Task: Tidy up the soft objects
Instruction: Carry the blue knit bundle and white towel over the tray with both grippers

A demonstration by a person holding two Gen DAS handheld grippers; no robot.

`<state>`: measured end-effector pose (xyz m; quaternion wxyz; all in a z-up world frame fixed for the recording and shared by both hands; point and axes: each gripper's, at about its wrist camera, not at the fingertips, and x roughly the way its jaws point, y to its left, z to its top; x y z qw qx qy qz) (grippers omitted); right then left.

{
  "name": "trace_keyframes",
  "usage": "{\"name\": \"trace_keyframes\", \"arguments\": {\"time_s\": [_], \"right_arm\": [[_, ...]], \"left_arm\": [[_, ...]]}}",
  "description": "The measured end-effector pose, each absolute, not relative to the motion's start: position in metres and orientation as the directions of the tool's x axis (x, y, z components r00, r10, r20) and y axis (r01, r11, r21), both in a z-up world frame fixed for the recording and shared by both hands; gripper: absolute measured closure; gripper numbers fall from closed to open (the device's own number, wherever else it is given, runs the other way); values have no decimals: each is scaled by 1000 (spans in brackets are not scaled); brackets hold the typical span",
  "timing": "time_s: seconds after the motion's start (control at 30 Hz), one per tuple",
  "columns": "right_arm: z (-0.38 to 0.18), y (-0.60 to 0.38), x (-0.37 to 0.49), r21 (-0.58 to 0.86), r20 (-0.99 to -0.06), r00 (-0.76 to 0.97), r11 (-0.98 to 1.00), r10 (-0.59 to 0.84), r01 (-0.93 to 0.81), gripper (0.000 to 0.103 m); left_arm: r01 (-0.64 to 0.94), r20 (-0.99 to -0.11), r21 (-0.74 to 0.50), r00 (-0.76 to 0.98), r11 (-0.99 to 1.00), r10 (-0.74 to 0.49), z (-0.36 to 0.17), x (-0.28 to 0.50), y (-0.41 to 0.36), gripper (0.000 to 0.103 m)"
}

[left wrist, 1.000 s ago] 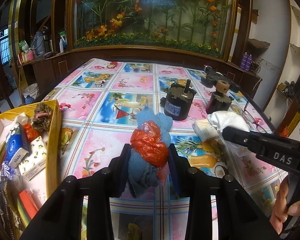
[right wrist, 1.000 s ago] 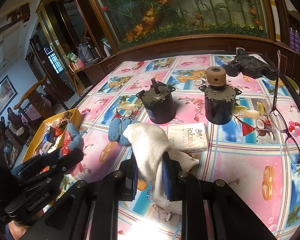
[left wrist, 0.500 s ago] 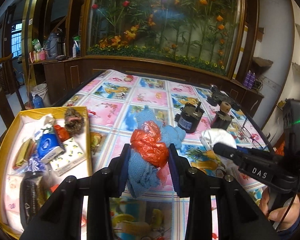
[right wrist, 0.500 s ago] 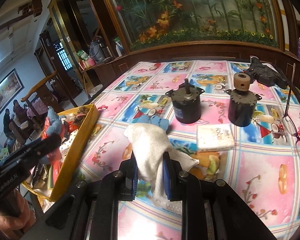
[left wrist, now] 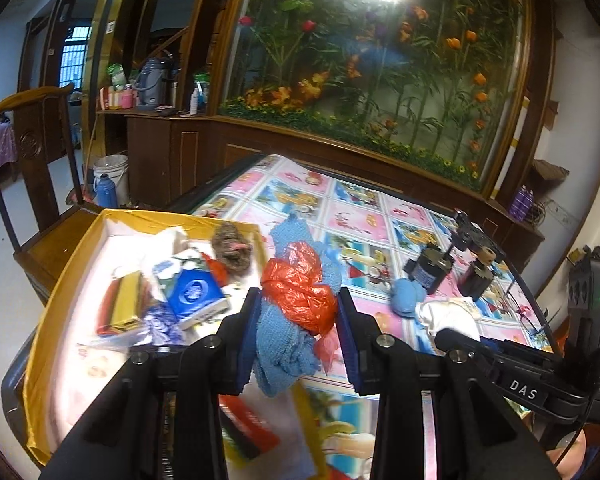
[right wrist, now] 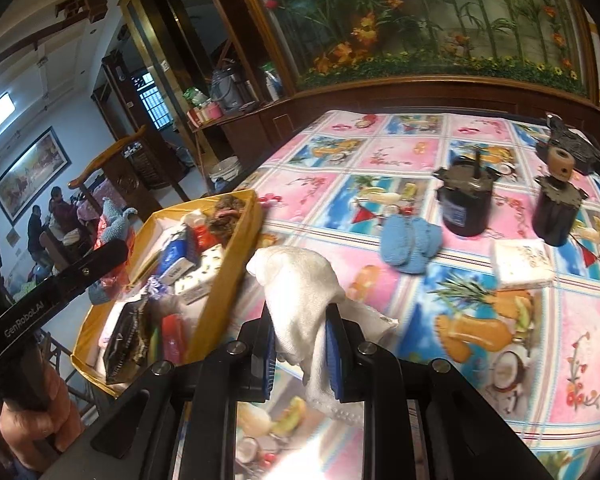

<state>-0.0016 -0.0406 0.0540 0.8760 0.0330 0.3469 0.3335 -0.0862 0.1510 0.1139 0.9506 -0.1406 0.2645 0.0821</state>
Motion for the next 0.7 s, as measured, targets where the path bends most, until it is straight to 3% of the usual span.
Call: {"name": "trace_keyframes", "arguments": {"time_s": [0.4, 0.7], "right_arm": [[70, 69, -12, 246, -620, 432, 686, 654, -685, 80], [60, 143, 14, 261, -685, 352, 666, 638, -699, 79]], "left_arm": [[-404, -574, -242, 793, 882, 205, 99, -109, 256, 68], [-421, -658, -263, 736, 868, 159, 68, -101, 289, 68]]}}
